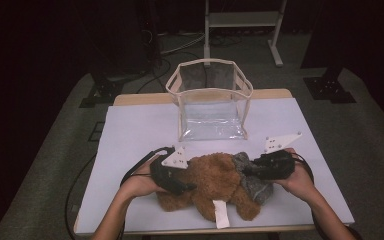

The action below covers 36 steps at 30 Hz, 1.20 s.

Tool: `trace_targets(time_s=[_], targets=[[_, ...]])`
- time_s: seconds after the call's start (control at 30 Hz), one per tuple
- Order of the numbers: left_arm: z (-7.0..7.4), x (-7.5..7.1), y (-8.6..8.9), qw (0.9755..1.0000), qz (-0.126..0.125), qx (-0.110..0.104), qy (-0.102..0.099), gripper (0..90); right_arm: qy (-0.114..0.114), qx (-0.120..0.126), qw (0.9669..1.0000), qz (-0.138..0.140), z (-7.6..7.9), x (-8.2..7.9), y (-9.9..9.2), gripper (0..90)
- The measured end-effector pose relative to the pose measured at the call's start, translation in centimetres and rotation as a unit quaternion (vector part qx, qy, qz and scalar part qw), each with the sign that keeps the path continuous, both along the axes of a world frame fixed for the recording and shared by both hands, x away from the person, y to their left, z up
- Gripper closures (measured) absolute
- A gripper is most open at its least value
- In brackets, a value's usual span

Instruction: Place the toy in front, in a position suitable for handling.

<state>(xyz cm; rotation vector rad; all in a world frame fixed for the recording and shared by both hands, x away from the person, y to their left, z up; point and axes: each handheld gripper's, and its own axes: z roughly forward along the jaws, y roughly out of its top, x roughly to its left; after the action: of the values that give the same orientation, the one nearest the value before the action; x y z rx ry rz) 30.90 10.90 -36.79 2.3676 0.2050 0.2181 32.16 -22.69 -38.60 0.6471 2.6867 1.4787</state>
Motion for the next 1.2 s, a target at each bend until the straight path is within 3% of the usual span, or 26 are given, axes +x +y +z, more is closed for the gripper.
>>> trace_targets(time_s=[0.1, 0.13, 0.4, 0.63, 0.77, 1.0, 1.13, 1.2], targets=[[-0.2, 0.0, -0.5, 1.0, -0.004, 0.0, -0.002, 35.5, 0.02, -0.021, 0.9996, -0.008, -1.4, -0.4, -1.0, 73.0], [-0.2, 0.0, -0.8, 1.0, -0.006, -0.002, 0.0, 36.0, 0.026, -0.015, 0.9995, -0.009, -1.7, -0.5, -1.4, 73.0], [0.1, 0.3, -2.8, 0.9994, -0.022, 0.027, -0.006, 38.0, 0.006, 0.04, 0.9992, -0.005, 0.9, -0.7, -3.0, 73.2], [-0.1, 0.0, -3.1, 0.999, -0.036, 0.027, -0.007, 38.3, 0.024, 0.023, 0.9994, -0.004, -0.6, -0.7, -2.9, 73.2], [-0.2, -0.7, -4.0, 0.9974, -0.058, 0.038, -0.02, 38.4, 0.013, 0.025, 0.9995, -0.013, 0.8, -0.5, -3.8, 73.2], [-0.3, -1.1, -4.2, 0.9961, -0.075, 0.04, -0.024, 38.0, -0.016, 0.023, 0.9996, 0.007, 3.9, 0.7, -1.6, 73.1], [0.0, -1.0, -3.2, 0.9972, -0.068, 0.027, -0.017, 36.0, -0.012, 0.006, 0.9996, 0.026, 3.6, 0.9, -0.2, 73.2], [0.4, -0.7, -2.7, 0.9983, -0.056, 0.009, -0.011, 34.4, -0.002, 0.003, 0.9995, 0.031, 3.0, 0.5, -0.1, 73.5]])
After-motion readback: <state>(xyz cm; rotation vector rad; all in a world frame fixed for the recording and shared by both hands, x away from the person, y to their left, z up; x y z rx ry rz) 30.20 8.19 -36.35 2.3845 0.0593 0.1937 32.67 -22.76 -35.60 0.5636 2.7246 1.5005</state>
